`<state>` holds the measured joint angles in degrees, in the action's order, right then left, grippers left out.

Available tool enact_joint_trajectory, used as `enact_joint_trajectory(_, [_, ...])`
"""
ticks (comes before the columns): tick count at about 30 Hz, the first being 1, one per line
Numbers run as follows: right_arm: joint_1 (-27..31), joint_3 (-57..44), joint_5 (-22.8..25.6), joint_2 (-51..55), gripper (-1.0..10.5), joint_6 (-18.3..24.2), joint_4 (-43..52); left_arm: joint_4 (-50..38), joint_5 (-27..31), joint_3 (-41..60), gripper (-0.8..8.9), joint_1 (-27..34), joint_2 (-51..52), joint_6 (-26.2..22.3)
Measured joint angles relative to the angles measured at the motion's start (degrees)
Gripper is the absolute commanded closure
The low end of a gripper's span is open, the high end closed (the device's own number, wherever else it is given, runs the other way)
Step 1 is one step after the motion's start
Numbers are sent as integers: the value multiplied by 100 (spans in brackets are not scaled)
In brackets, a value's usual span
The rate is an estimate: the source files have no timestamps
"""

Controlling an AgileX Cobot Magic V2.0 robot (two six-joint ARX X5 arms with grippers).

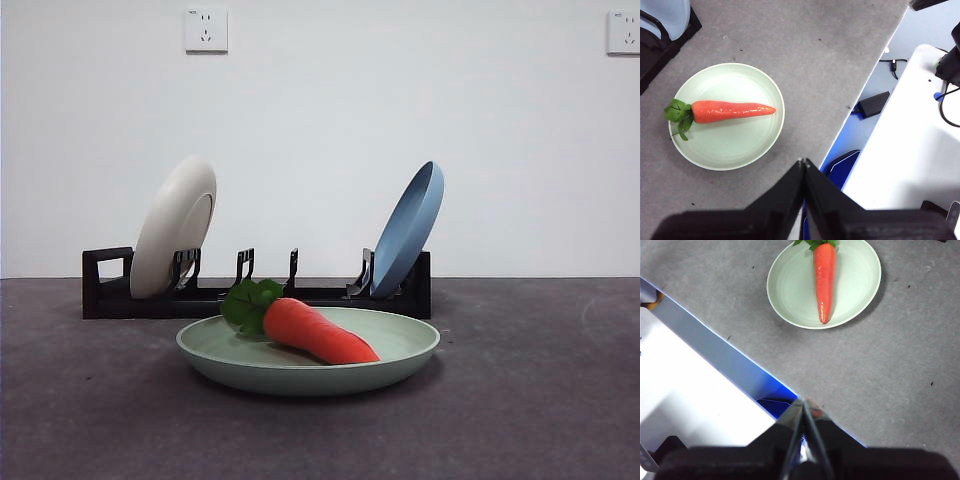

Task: Take the green plate from the plate rack,put the plate on the table,take the carrot from the table,put the carrot in the plate

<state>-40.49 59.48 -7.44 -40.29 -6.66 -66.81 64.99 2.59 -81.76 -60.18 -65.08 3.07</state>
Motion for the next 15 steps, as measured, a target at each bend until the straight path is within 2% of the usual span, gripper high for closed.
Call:
enact_joint_trajectory(4, [0, 0, 2, 2, 941, 0, 0, -24, 26, 0, 817, 68, 37, -2])
enact_joint_trajectory(7, [0, 0, 2, 2, 941, 0, -2, -247, 223, 7, 817, 378, 186, -227])
enact_joint_trajectory(11, [0, 0, 0, 4, 941, 0, 0, -1370, 111, 17, 817, 1244, 588, -767])
enact_joint_trajectory(15, [0, 0, 0, 4, 941, 0, 0, -2927, -588, 306, 817, 2483, 1211, -1062])
